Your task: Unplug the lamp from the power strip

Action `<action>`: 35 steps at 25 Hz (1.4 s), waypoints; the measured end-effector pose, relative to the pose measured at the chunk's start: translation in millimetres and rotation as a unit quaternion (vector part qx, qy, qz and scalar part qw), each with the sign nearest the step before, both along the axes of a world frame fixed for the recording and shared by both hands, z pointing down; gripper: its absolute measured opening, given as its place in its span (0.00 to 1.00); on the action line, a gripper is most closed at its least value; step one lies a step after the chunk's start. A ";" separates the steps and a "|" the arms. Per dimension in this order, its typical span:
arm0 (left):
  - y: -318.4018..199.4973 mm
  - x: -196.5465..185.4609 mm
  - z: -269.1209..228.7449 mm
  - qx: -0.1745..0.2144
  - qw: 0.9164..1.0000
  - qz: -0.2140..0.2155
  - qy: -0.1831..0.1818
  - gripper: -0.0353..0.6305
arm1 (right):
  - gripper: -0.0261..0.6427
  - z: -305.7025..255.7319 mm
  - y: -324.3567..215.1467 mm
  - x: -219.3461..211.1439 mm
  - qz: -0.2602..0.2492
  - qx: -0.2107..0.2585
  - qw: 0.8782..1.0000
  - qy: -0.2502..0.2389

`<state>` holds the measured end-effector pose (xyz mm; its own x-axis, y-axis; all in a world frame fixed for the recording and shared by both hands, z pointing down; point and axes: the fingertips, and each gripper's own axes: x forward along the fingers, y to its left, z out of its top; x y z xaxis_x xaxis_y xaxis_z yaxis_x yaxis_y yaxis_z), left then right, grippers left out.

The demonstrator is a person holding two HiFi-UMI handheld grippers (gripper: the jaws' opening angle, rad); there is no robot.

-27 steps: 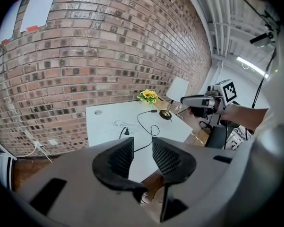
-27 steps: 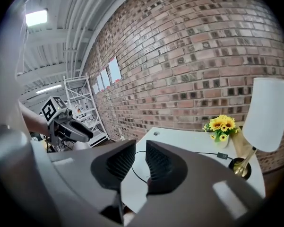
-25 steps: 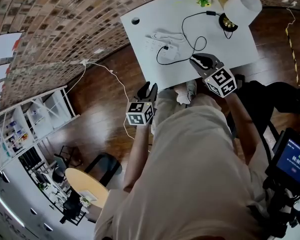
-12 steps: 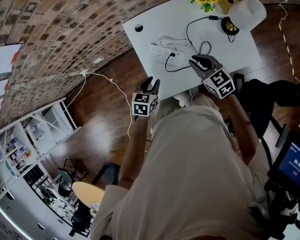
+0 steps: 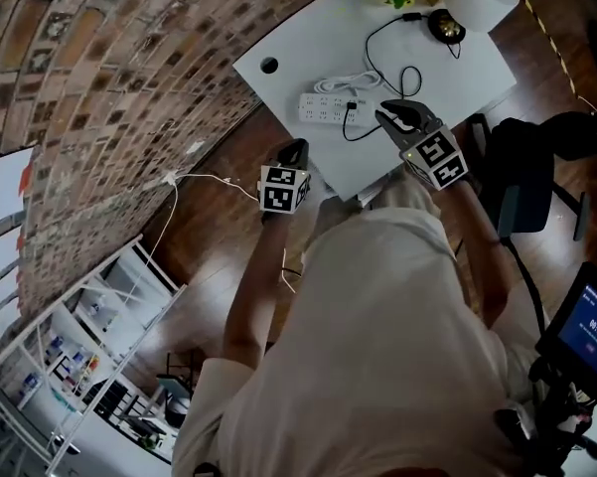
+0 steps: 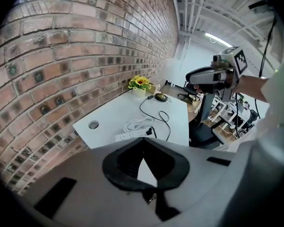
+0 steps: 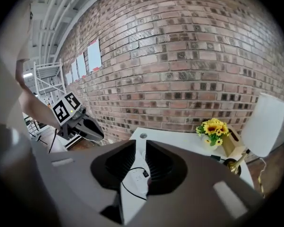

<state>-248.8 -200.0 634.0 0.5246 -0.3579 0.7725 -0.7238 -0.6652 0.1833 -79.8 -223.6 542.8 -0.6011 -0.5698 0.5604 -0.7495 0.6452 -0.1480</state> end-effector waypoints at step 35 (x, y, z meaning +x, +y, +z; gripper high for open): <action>-53.6 79.8 181.4 -0.123 0.986 0.043 -0.108 0.06 | 0.12 208.9 -12.5 -18.1 -0.151 -0.046 0.972 0.175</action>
<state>-169.0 -253.5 815.4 0.3584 -0.1064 0.9275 -0.7065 -0.6803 0.1950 -97.9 -236.1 751.7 -0.4968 -0.3348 0.8007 -0.5426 0.8399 0.0145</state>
